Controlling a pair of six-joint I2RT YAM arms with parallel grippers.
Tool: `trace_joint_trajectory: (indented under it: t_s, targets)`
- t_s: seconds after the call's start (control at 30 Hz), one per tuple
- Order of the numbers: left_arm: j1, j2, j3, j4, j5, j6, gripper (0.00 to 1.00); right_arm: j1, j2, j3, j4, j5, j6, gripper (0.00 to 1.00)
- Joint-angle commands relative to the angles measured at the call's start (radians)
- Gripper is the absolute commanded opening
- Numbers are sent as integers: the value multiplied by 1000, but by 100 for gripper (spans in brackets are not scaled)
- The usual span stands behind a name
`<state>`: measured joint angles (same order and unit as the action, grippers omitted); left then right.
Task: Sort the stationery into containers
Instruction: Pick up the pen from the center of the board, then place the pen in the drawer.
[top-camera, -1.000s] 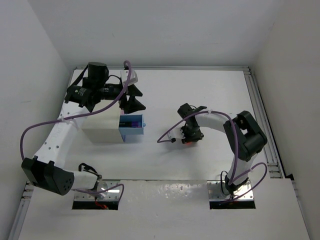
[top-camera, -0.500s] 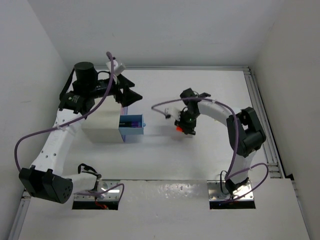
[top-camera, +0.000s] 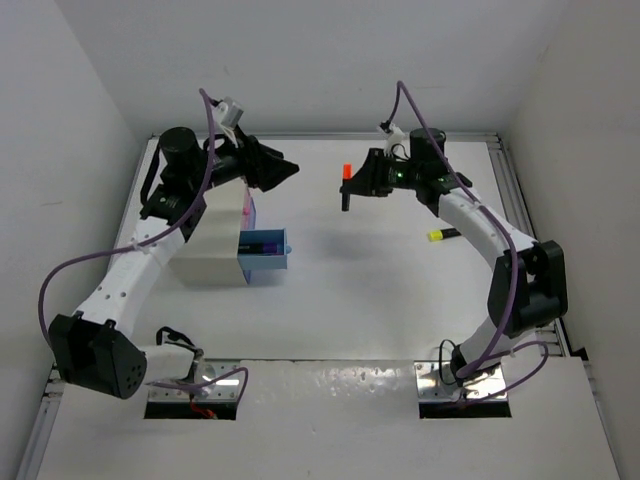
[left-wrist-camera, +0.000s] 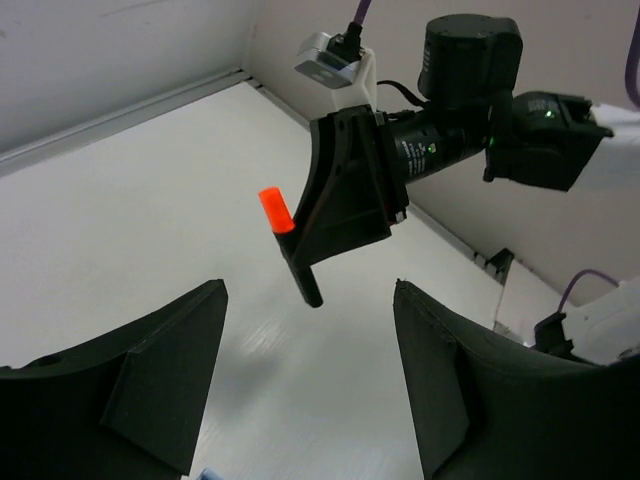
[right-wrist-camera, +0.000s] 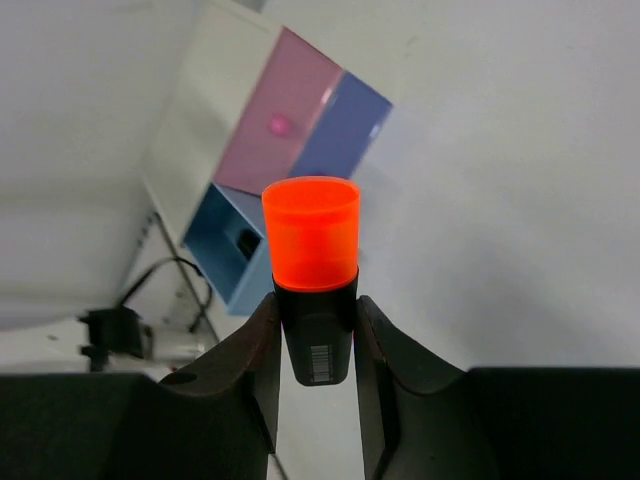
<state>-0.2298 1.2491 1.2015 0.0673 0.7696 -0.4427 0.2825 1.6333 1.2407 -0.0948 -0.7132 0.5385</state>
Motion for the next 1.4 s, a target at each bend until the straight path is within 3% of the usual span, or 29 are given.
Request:
trace_joint_trajectory:
  t_s: [0.0,0.43,0.57,0.73,0.93,1.37]
  targets:
    - [-32,38,-5,158,-32,-154,73,-3,-27,5,193,-55,294,0]
    - [-117,199,87,128,-127,-220,61,72,-79,55,47,98,262,0]
    - [-128,202,83,129,-104,-182,59,98,-95,77,-20,118,99,0]
    - [-132,199,84,108,-90,-149,59,136,-116,97,-126,257,-86,0]
    - [-164,210,139,-18,-144,-31,55,155,-112,121,-149,310,-117,0]
    - [-189,257,161,-35,-167,-34,51,199,-102,166,-180,322,-150,0]
